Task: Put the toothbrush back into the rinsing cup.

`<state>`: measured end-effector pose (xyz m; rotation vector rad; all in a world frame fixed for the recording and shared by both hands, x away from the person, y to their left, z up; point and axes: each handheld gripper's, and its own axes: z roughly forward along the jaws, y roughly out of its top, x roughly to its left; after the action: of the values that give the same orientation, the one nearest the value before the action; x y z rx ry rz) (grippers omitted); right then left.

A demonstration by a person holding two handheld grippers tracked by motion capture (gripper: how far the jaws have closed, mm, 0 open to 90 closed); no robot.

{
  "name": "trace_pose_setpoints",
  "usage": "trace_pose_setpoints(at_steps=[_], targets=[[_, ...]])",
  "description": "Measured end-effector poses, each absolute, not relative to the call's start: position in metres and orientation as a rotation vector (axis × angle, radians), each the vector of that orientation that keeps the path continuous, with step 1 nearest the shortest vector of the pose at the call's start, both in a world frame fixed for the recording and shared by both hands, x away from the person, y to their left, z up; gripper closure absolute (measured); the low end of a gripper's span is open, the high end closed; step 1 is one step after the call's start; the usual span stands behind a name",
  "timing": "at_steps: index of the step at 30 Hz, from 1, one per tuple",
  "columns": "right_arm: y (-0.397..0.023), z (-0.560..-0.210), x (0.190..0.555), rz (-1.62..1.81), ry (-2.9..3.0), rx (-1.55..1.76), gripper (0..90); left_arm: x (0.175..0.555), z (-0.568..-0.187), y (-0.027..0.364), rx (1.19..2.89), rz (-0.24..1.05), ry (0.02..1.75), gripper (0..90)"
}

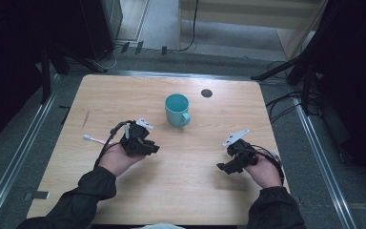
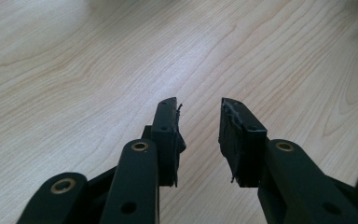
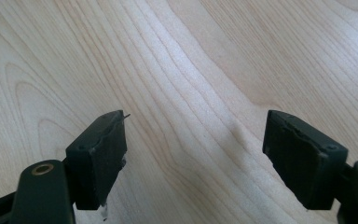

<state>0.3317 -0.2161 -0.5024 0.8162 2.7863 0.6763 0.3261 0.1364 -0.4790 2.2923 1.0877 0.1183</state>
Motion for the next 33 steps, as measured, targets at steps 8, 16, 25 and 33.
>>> trace_pose_setpoints(at_steps=[8,16,25,33], targets=[[-0.215,-0.502,0.33,0.672,2.793,0.803,22.3,0.329,-0.479,0.14,2.298,0.105,1.113,71.3],[-0.214,-0.501,0.331,0.674,2.79,0.796,22.3,0.332,-0.475,0.15,2.282,0.118,1.149,75.5],[-0.214,-0.5,0.33,0.67,2.787,0.783,22.4,0.335,-0.469,0.162,2.254,0.14,1.189,82.9],[-0.214,-0.5,0.329,0.663,2.789,0.771,22.3,0.34,-0.464,0.176,2.248,0.146,1.235,88.0]])
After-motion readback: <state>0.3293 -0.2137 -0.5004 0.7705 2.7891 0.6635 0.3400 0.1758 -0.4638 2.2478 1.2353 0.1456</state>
